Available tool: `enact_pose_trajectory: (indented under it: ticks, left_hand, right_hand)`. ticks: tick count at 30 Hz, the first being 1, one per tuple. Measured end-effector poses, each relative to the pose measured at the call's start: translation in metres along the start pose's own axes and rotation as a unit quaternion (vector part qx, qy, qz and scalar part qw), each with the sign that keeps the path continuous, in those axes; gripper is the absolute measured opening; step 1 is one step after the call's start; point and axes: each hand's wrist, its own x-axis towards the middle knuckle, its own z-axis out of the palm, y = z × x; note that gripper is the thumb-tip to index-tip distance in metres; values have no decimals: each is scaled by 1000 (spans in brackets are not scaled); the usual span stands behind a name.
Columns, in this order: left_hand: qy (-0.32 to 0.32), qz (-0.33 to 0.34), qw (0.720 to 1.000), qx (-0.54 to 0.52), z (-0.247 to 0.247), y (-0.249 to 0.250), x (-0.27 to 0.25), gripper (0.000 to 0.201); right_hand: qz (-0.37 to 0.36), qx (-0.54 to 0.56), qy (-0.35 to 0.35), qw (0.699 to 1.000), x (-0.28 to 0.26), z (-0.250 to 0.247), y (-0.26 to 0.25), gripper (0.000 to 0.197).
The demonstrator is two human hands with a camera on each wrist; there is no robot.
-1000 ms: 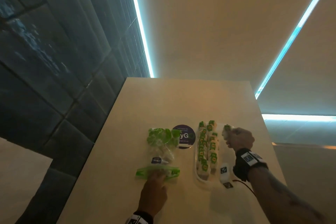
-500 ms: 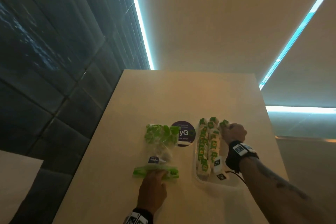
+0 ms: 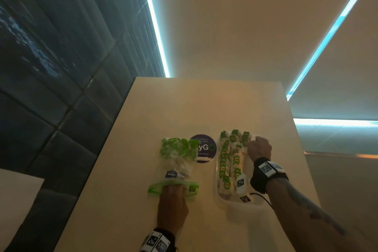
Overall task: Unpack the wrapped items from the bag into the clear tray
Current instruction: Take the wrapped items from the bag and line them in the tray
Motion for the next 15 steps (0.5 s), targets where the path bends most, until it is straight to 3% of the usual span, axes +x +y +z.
enact_pose_trajectory:
  ticks: [2,5,7,9,13,15]
  left_hand:
    - [8,5,1000,16,4,-3,5,25]
    - [5,15,1000,17,8,-3,10,18]
    - [-1,24,1000,-4,8,-4,11,7]
    - [-2,8,1000,-18,5,-3,14,7]
    - [20,40,998,-41,-3,5,16,7]
    - [15,20,998,-61,-1,6,18,21]
  right_hand:
    - [-34,29,49,998,-16,-6,-7,30]
    - [-163,97,96,977,-60,-9,-25,28]
    - [-231,119,27,965,-96,-6,-29,18]
    - [-259,115,-89,955,-128,2,-28,16]
    - [-209,-31,-330,920,-160,26,-8,14]
    - [-169,-90,-381,905,-167,36,5,14]
